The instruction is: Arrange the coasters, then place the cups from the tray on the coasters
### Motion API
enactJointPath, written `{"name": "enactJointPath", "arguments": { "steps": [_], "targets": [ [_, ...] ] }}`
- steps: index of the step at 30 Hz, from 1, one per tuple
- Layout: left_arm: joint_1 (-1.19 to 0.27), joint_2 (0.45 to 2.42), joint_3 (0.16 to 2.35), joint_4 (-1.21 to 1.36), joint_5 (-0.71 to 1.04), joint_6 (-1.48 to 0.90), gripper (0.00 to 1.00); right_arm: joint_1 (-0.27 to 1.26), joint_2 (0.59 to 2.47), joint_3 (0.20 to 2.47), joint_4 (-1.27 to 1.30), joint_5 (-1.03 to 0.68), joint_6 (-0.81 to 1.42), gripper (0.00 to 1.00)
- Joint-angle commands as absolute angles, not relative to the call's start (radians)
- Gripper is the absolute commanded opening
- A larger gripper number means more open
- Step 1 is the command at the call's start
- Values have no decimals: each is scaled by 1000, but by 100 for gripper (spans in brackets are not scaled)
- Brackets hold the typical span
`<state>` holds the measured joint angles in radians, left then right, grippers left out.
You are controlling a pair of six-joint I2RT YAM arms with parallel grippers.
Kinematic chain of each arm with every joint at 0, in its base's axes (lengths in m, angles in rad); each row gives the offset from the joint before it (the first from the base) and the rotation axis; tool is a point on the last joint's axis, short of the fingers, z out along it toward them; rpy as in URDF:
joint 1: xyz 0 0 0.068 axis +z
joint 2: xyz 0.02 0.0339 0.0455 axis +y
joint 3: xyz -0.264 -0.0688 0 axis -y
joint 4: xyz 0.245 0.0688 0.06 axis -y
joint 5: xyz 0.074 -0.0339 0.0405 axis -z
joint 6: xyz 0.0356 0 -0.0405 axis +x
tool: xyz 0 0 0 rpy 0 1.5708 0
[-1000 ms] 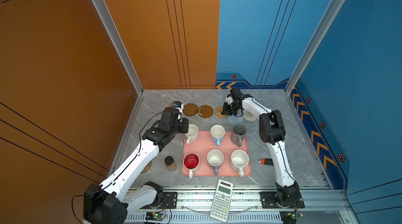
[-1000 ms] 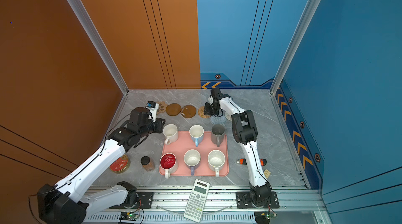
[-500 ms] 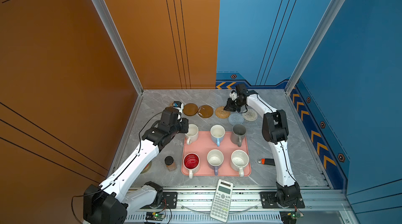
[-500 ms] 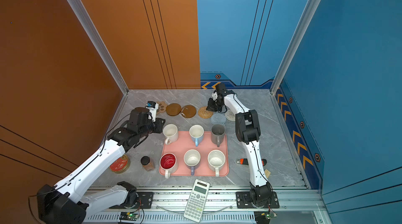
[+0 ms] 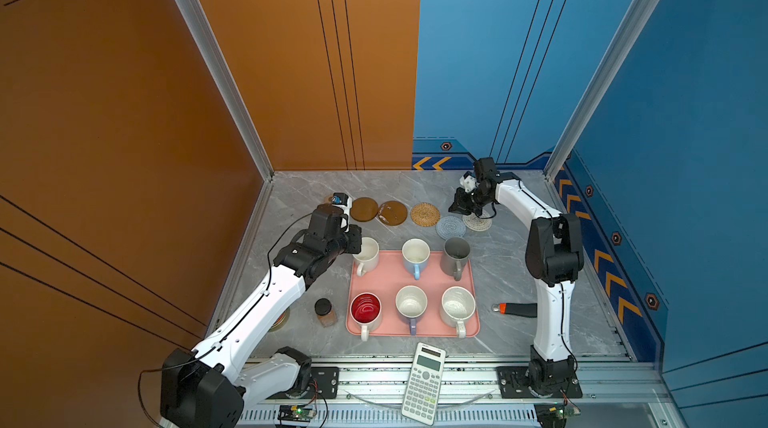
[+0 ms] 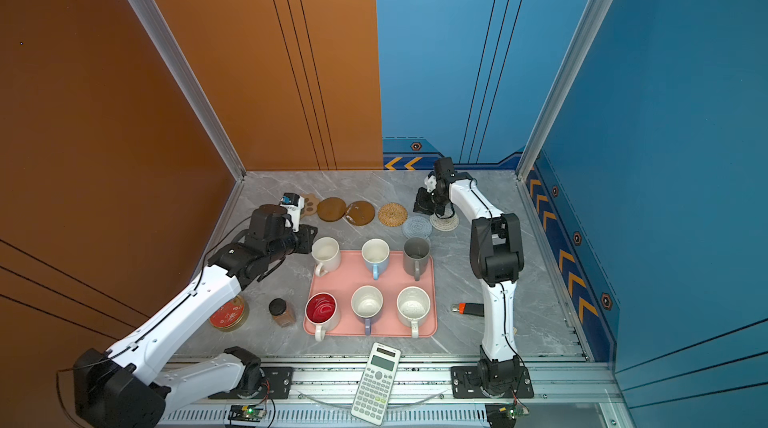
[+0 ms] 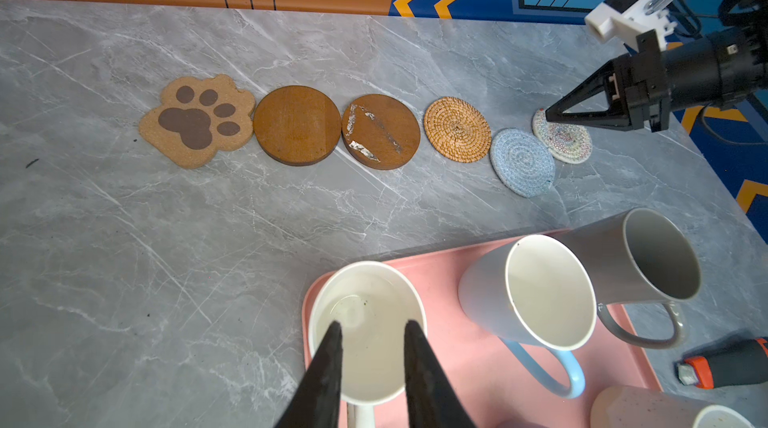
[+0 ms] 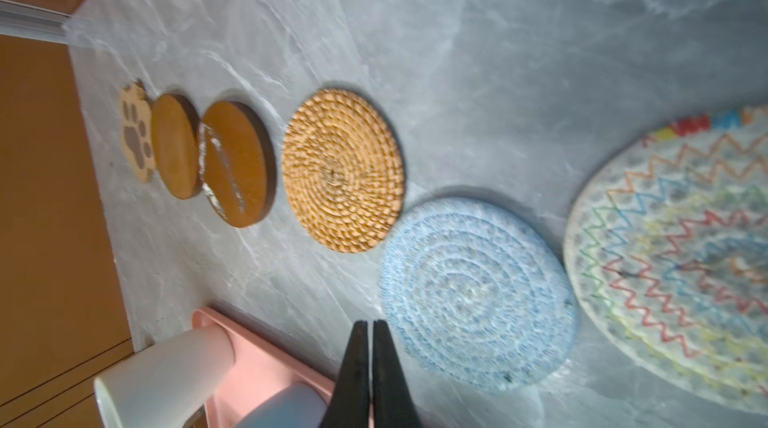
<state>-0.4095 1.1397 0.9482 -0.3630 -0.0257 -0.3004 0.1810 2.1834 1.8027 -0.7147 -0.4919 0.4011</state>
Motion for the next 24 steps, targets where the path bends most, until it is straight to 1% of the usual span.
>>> {"name": "enactJointPath", "arguments": {
  "steps": [1,8,24],
  "targets": [
    [-423,1149,954,-358,-29,-311,27,184,2168,1731,-733,-466,367,0],
    [-428,1149,956,-359,-40,-307,27,188,2186,1658,-694,-452,380,0],
    [-430,1151,958,-363,-51,-301,27,160,2290,1705,-695,-375,428,0]
  ]
}}
